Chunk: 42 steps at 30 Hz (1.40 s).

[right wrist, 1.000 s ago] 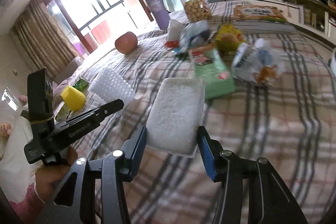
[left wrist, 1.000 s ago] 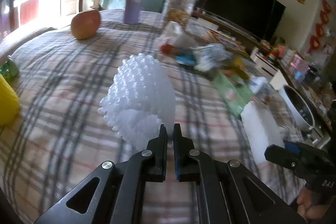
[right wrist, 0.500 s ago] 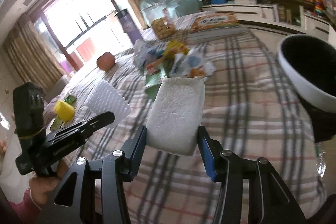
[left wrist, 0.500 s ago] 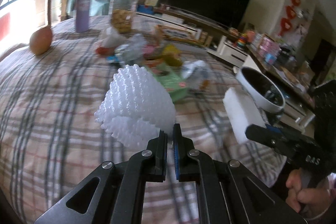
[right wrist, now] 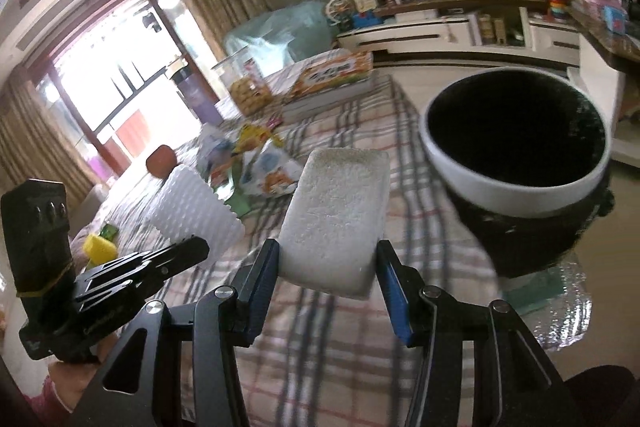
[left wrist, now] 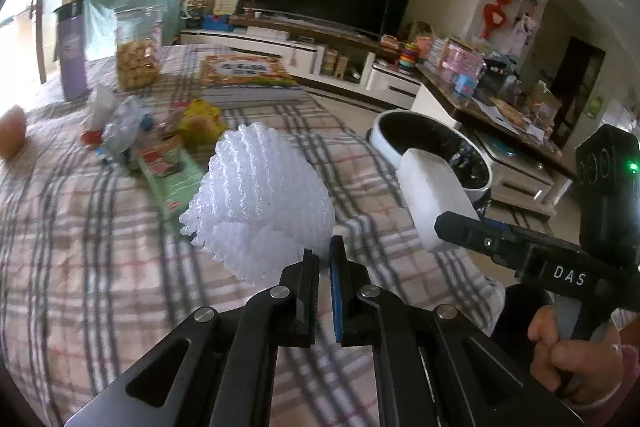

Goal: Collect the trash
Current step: 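Carry the foam block over the bin with the right tool while the left tool carries the sleeve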

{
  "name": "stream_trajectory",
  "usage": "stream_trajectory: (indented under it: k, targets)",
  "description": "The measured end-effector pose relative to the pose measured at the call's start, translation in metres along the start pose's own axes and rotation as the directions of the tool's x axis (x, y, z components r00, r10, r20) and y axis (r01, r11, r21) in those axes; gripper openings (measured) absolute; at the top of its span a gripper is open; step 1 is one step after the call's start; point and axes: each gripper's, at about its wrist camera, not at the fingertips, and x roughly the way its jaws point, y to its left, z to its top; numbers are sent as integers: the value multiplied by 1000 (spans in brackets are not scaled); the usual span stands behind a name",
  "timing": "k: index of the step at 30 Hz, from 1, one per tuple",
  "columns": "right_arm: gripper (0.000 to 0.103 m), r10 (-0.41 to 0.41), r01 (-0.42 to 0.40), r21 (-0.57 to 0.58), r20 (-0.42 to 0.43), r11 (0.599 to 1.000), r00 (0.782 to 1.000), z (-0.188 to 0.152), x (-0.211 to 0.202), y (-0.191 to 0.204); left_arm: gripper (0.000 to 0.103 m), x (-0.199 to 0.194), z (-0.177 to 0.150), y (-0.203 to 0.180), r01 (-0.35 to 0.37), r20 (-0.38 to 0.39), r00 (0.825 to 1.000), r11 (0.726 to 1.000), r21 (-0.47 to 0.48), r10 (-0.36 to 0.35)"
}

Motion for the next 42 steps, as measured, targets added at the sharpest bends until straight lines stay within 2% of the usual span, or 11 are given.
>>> stream_trajectory:
  k: [19, 42]
  targets:
    - [50, -80, 74, 88, 68, 993, 994, 20, -25, -61, 4, 57, 28, -41, 68, -38, 997, 996, 55, -66]
    - [51, -143, 130, 147, 85, 981, 986, 51, -26, -119, 4, 117, 76, -79, 128, -50, 991, 987, 95, -123]
